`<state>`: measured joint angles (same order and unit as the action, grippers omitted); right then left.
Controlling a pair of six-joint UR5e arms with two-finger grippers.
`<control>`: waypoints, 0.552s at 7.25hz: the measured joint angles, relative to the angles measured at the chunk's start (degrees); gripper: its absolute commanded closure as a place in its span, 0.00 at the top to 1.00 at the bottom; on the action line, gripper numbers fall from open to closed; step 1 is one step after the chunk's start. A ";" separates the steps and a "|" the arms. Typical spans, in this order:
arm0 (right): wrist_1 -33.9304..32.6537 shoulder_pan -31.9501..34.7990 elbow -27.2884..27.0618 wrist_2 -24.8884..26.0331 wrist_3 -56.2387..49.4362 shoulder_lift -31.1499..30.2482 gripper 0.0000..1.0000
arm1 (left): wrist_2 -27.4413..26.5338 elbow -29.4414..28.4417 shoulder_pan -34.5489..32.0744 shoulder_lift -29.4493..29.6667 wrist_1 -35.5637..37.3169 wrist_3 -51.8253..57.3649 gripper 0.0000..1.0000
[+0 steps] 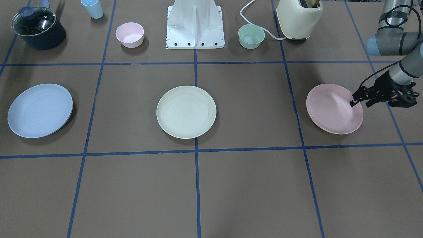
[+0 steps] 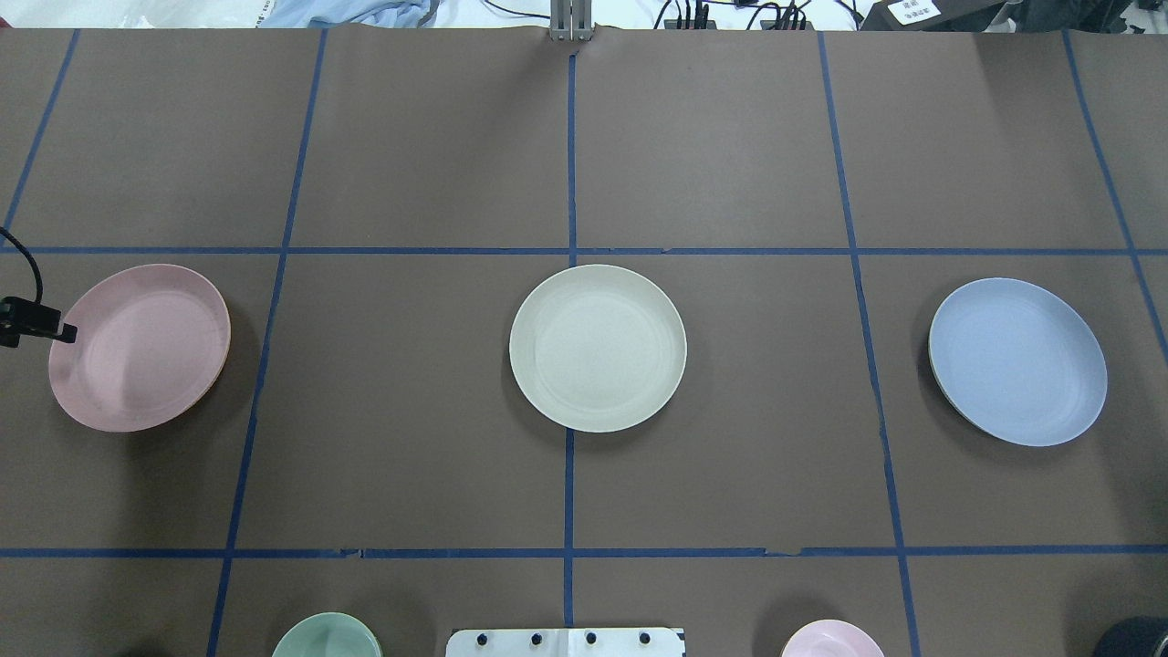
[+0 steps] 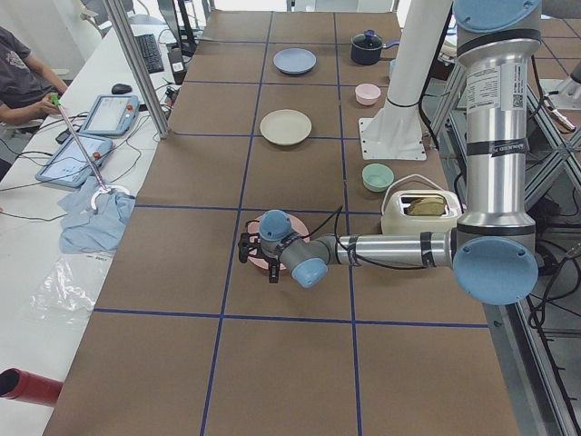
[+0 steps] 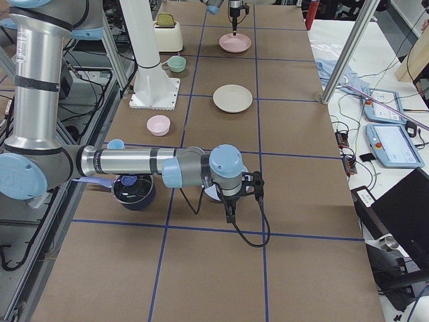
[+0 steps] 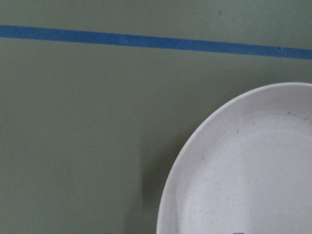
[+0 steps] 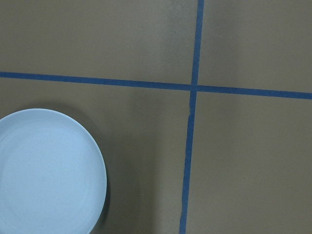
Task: Stack three plates with pink and blue
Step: 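Grasp the pink plate rim with the left gripper and lift it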
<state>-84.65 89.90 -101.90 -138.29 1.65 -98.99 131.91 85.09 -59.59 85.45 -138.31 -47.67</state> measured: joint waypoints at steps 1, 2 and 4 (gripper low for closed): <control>0.01 -0.10 0.02 -0.25 0.06 0.11 1.00 | -0.04 -0.14 0.37 0.03 0.05 0.04 0.26; 0.01 -0.13 0.03 -0.40 0.09 0.23 1.00 | -0.06 -0.15 0.65 0.05 0.11 0.24 0.04; 0.01 -0.89 -0.01 -0.23 0.10 0.41 1.00 | -0.10 0.07 0.91 -0.10 0.15 0.64 0.00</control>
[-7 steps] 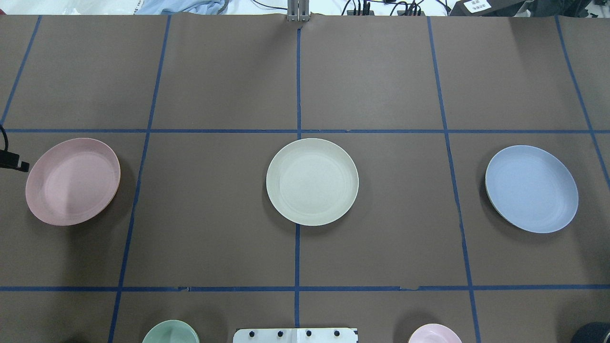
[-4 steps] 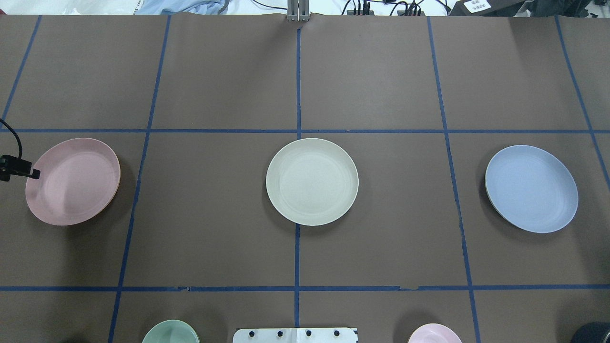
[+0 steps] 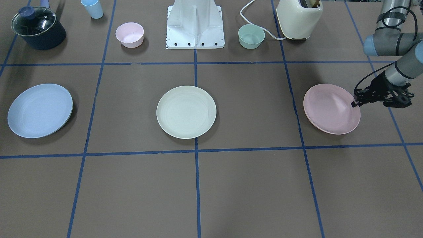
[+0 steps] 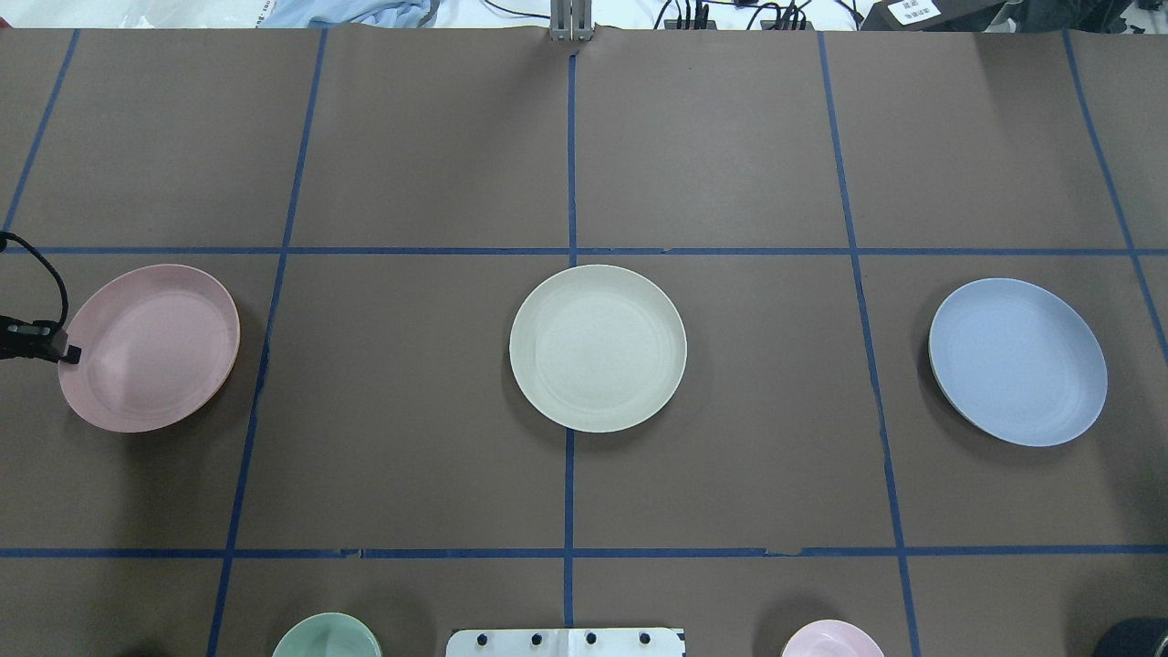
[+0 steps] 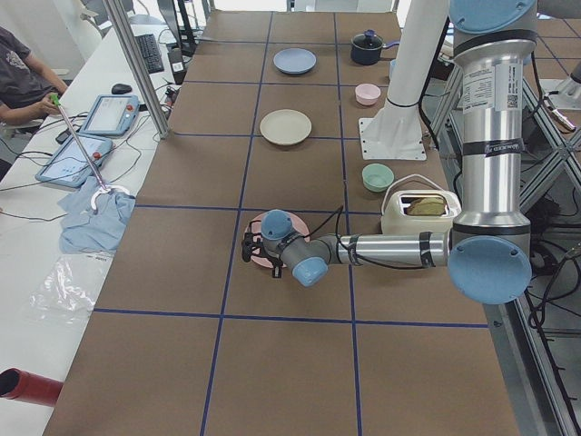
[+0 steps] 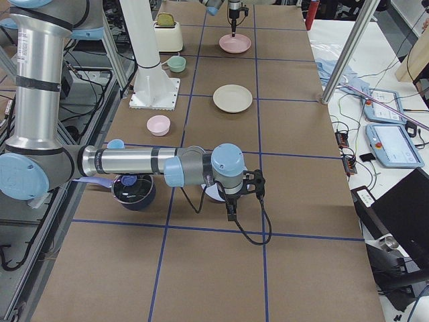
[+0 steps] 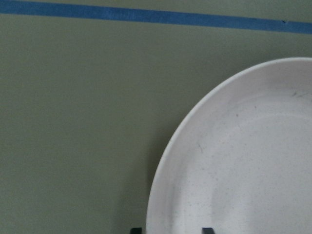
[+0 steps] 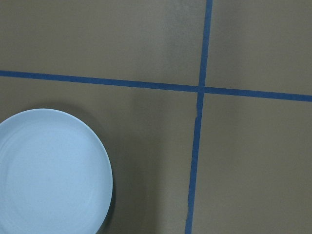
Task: Stack three plates with pink and blue
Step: 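Grasp the pink plate rim with the left gripper and lift it, then carry the pink plate over the cream plate with the left gripper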
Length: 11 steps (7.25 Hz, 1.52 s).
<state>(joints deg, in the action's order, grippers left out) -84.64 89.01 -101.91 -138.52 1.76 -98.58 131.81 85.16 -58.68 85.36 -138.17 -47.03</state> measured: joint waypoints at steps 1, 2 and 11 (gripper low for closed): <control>0.00 -0.42 -0.03 -0.05 0.00 0.03 1.00 | -0.03 0.32 0.01 -0.19 0.00 0.21 0.00; 0.00 -0.88 -0.03 -0.20 0.00 0.05 1.00 | 0.03 1.44 -0.12 -0.55 0.05 0.35 0.00; 24.72 -18.39 9.14 7.02 22.92 0.41 1.00 | 3.82 25.67 0.72 14.64 30.59 -17.55 0.00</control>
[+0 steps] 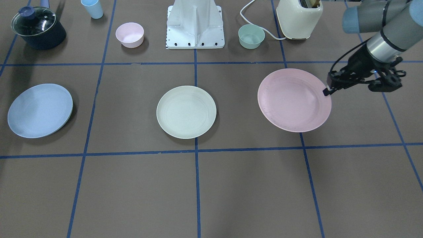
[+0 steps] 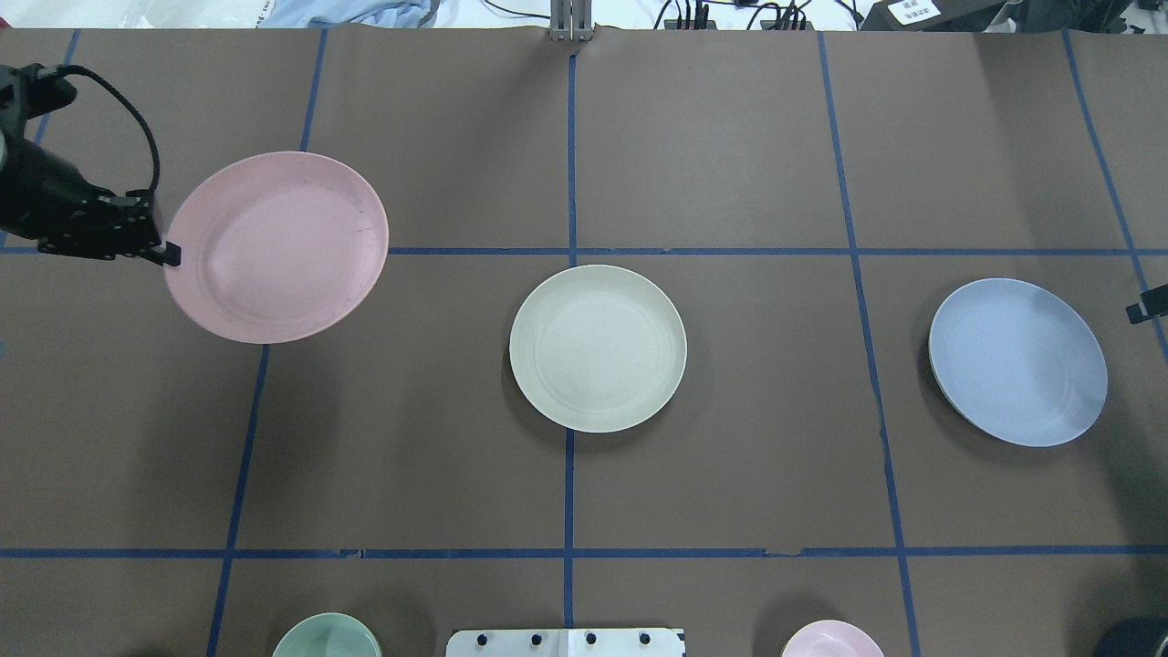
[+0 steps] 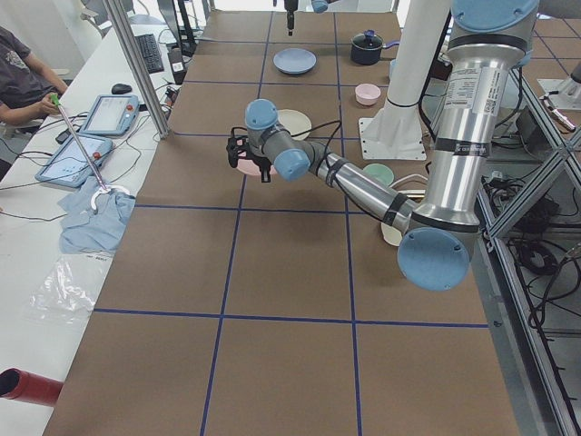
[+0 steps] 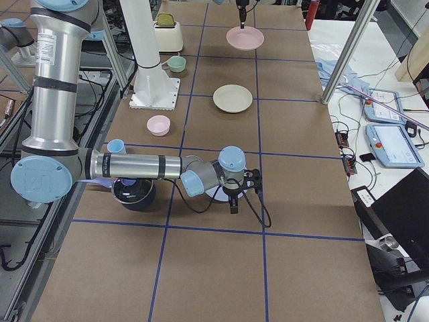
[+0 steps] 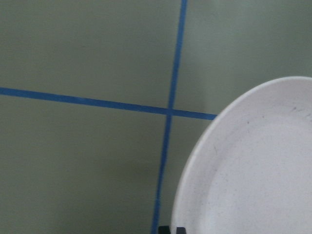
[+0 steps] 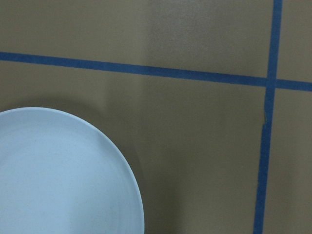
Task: Stack three plates with pink and blue
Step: 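Carry the pink plate over the cream plate with the left gripper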
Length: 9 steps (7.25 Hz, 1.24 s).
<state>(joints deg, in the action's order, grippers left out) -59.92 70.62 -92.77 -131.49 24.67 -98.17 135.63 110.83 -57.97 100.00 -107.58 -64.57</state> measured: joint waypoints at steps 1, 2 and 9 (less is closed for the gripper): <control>3.08 -2.03 1.91 0.77 1.70 0.02 1.00 | -1.07 0.60 3.60 2.78 0.42 -5.85 0.00; 4.80 -3.57 3.17 1.19 2.37 0.06 1.00 | -2.82 0.71 7.44 5.28 0.55 -10.96 0.00; 5.65 -7.83 5.48 1.26 2.75 0.51 0.29 | -5.48 -0.22 13.90 10.25 0.61 -17.89 0.00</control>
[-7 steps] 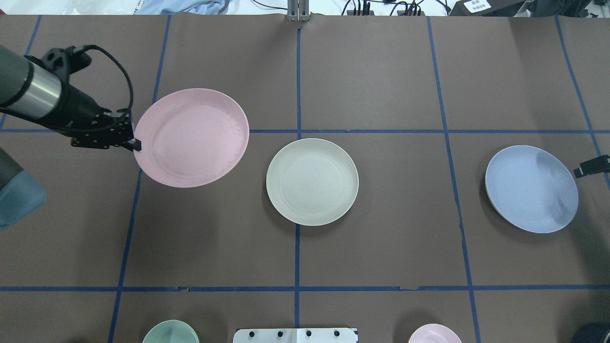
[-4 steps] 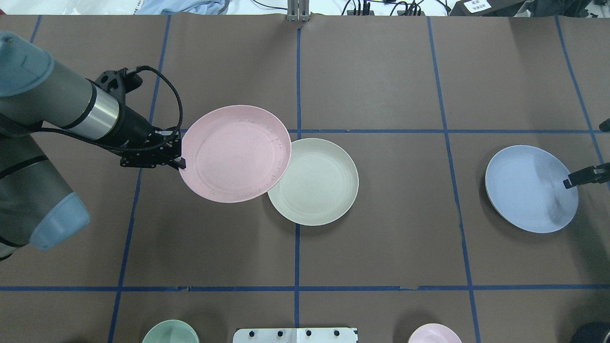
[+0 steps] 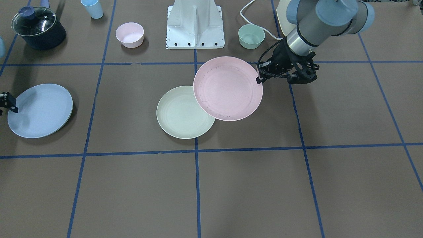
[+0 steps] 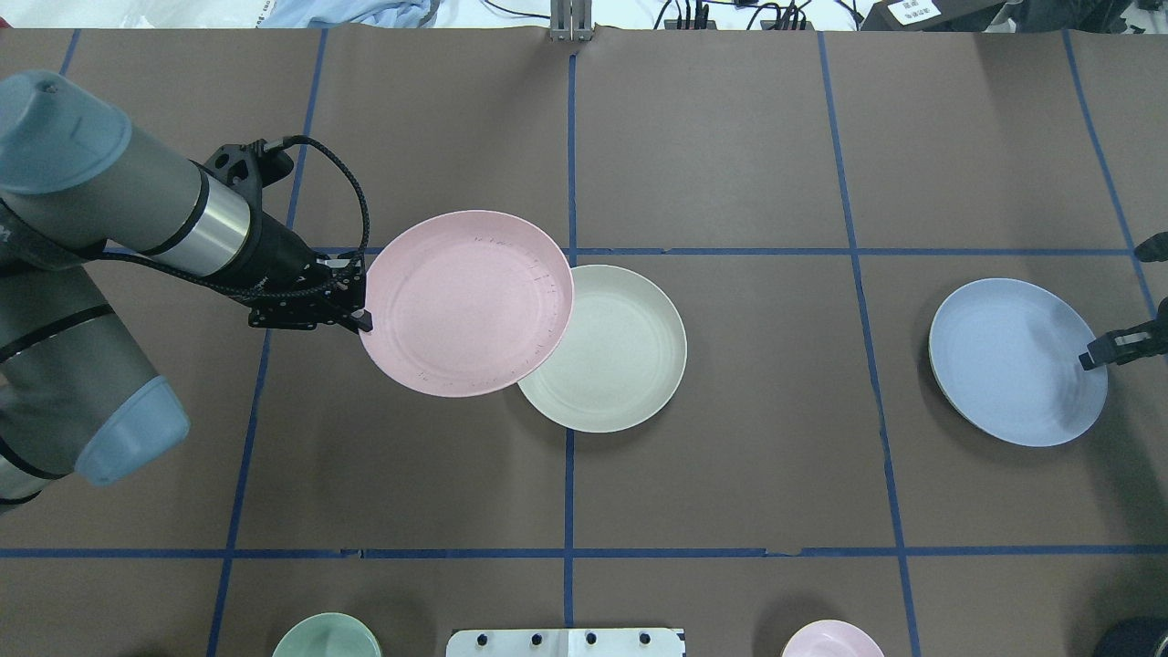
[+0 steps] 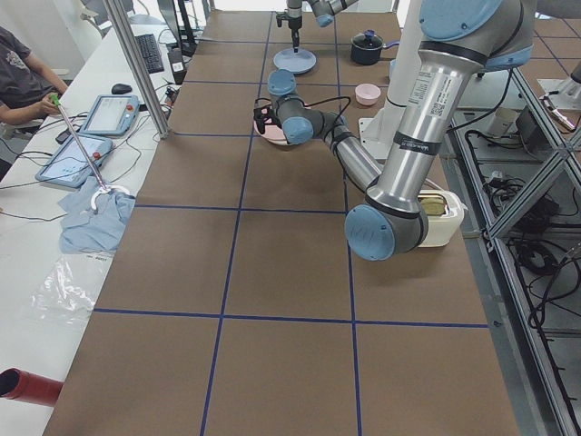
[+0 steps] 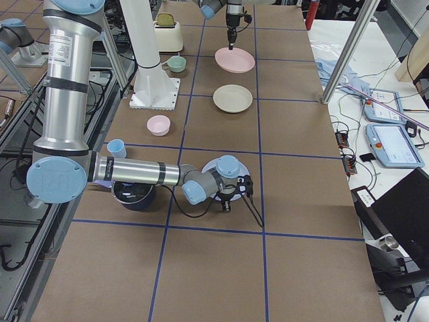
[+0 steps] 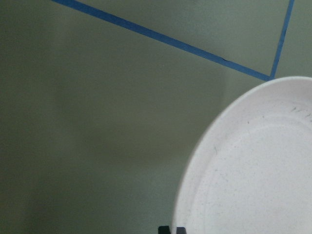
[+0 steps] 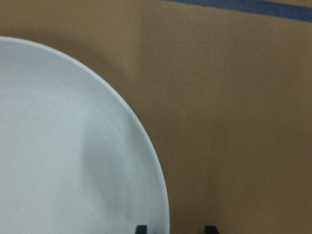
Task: Stack three plates with pink and blue
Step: 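Carry the pink plate over the cream plate with the left gripper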
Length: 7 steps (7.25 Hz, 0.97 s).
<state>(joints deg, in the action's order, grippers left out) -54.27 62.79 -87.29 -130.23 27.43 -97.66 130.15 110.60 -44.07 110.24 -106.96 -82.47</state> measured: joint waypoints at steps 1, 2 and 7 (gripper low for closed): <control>0.00 -0.34 0.09 -0.18 0.00 0.27 0.00 | -0.02 -0.01 0.07 0.03 0.00 0.00 0.00; 0.03 -0.48 0.09 -0.38 0.00 0.41 0.00 | -0.02 0.01 0.09 0.05 0.00 -0.03 0.00; 0.27 0.45 -3.12 -6.89 0.24 0.50 0.00 | -5.60 -2.47 5.78 2.12 -0.34 -3.95 0.00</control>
<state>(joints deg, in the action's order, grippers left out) -54.00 63.24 -90.41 -137.12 27.66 -97.16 124.54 108.14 -38.29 112.36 -107.30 -86.41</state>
